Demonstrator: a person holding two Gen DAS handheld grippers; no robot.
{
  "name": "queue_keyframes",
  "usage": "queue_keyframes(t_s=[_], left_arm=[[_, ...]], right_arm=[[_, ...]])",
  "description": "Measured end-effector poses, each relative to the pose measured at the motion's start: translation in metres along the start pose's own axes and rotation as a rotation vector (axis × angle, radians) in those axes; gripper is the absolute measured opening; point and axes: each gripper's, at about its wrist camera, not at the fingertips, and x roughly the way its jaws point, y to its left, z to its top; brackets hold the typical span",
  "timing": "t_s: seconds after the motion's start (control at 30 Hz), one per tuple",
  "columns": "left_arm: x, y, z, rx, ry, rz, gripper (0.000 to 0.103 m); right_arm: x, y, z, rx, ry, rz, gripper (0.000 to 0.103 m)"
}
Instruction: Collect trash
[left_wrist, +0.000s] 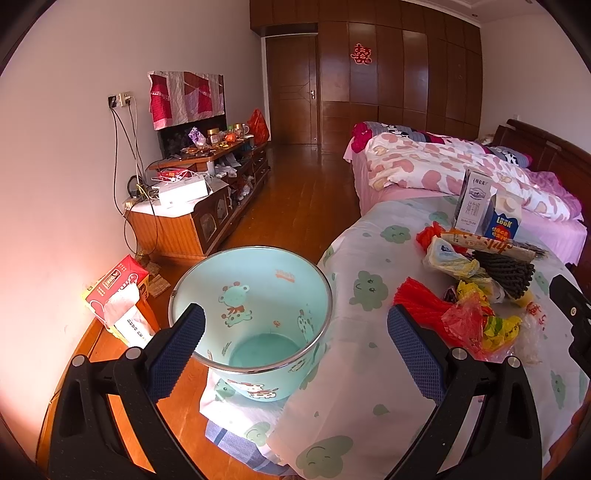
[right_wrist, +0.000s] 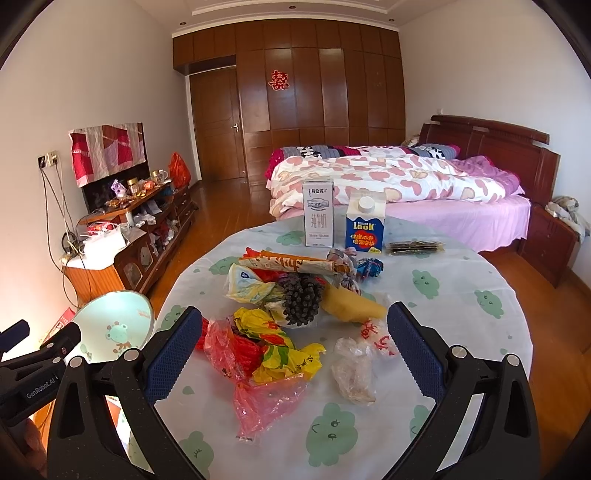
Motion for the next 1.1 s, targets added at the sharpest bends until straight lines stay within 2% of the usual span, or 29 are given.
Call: queue_keyframes(t_s=[0.8, 1.1], left_arm=[[0.0, -0.003, 0.0, 0.003, 0.002, -0.005, 0.097], [0.009, -0.004, -0.002, -0.004, 0.03, -0.02, 0.097]], right_arm=[[0.0, 0.003, -0.001, 0.0, 0.004, 0.005, 0.098], [0.013, -0.019, -0.01, 0.017, 0.046, -0.035, 0.098]])
